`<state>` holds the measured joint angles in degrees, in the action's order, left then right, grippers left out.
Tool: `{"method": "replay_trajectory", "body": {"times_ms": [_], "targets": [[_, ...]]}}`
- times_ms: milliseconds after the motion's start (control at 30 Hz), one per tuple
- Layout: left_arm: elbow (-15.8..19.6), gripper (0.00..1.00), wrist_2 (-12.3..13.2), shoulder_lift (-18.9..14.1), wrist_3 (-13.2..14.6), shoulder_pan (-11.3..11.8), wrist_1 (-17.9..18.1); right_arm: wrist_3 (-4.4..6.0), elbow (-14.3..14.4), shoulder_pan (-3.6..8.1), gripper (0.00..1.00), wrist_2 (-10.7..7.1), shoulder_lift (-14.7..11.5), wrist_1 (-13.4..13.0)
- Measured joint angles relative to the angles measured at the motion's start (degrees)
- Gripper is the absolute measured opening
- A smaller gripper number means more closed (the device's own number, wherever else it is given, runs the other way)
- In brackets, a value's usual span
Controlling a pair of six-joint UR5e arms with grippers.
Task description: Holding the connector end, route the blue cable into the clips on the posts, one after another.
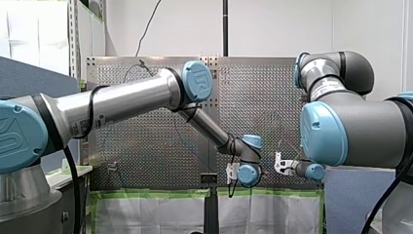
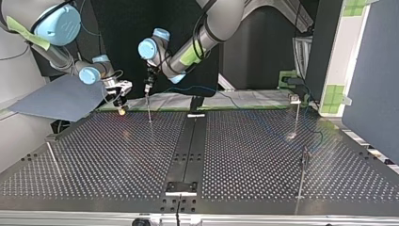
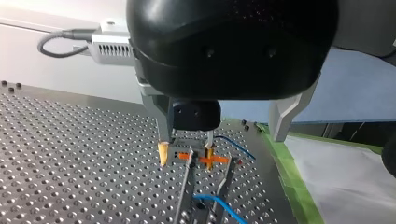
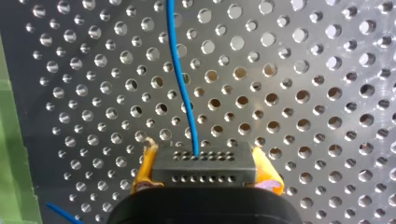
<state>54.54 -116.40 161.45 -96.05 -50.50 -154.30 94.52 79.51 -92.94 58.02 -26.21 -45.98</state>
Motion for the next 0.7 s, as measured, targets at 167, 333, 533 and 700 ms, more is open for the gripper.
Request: {"method": "replay_trajectory", "body": {"times_ms": [167,333,533,700], "targets": [[2.6,1.0,0.1,-2.5,-0.4,-0.3,2.2,0.02,0.0,0.0,0.0,0.0,0.0,0.0],[5.8,1.0,-0.3,-5.7,-0.4,-1.2,5.3,0.0,0.0,0.02,0.0,0.0,0.0,0.1],[9.4,1.0,-1.3,-9.3,-2.0,-2.6,9.0,0.03,0.0,0.06,0.0,0.0,0.1,0.1],[12.5,1.0,-2.7,-12.4,-3.4,-3.6,12.0,0.06,0.0,0.07,0.0,-0.01,0.1,0.0]]}}
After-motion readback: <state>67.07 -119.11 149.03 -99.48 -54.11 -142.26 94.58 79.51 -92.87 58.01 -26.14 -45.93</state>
